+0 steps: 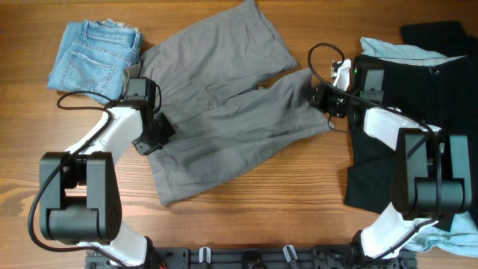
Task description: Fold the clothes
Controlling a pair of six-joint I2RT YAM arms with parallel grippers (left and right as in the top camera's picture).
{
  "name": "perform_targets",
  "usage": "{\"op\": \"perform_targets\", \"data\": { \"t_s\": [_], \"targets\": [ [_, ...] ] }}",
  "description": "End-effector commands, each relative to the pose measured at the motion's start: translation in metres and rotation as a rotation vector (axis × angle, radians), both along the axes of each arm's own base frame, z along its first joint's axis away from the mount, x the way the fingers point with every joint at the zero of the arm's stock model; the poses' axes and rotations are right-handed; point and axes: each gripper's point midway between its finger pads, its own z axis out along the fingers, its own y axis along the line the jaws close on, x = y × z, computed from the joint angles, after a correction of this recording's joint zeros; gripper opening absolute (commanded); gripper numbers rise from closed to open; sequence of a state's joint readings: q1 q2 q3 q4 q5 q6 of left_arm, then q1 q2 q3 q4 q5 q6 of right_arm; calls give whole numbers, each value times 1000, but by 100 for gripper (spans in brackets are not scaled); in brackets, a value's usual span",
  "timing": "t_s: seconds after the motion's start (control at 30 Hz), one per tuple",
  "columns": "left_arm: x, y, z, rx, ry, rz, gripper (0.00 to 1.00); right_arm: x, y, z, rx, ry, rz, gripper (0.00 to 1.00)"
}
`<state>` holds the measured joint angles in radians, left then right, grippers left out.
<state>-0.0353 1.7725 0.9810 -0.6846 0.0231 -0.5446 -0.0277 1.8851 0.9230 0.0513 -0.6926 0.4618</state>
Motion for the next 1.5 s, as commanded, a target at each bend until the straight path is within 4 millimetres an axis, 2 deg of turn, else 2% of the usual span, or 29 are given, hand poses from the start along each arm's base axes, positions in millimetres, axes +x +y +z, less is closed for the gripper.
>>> {"op": "perform_targets", "data": {
  "t_s": [0.0,0.07,0.13,0.23,0.3,0.37,0.43,0.5,0.53,0.6,0.7,0.8,0.9,1.0,1.07,1.17,1.23,1.37,1.47],
  "targets": [
    [-20,20,-18,78,83,34,6,-6,9,-11,-32,17,38,4],
    [-20,20,-18,77,83,34,6,11,10,-8,-52,-22,-30,4],
    [-21,20,-18,78,86,34,6,37,14,12,-39,-133,-105,4],
    [-21,20,-18,78,87,34,6,51,13,23,-29,-186,-163,4],
    [-21,20,-18,78,87,34,6,47,12,18,-48,-174,-145,4],
    [-21,20,-18,78,87,34,6,36,18,18,-56,-181,-44,5],
    [-22,20,-18,78,89,34,6,18,23,21,-56,-168,52,5],
    [-24,20,-18,78,97,34,7,-6,19,21,-126,-132,134,6],
    [-24,20,-18,78,99,33,7,-14,13,20,-177,-112,142,15],
    [-24,20,-18,78,100,33,7,-20,4,16,-250,-91,144,54],
    [-23,20,-18,78,97,34,7,-18,-2,6,-291,-79,129,75],
    [-23,20,-18,78,97,34,7,-5,-13,-10,-358,-78,68,79],
    [-24,20,-18,78,97,34,8,15,-12,-16,-330,-128,22,82],
    [-24,19,-18,74,98,33,8,26,-2,-12,-298,-200,44,78],
    [-24,18,-18,69,98,33,8,24,3,-14,-291,-197,58,49],
    [-24,18,-18,67,98,33,8,22,10,-9,-251,-206,84,18],
    [-24,18,-18,67,98,33,8,23,13,-3,-235,-220,94,4],
    [-24,18,-18,67,98,33,8,44,15,29,-163,-304,14,4],
    [-24,18,-18,67,99,33,8,56,12,42,-133,-341,-51,4]
  ]
}}
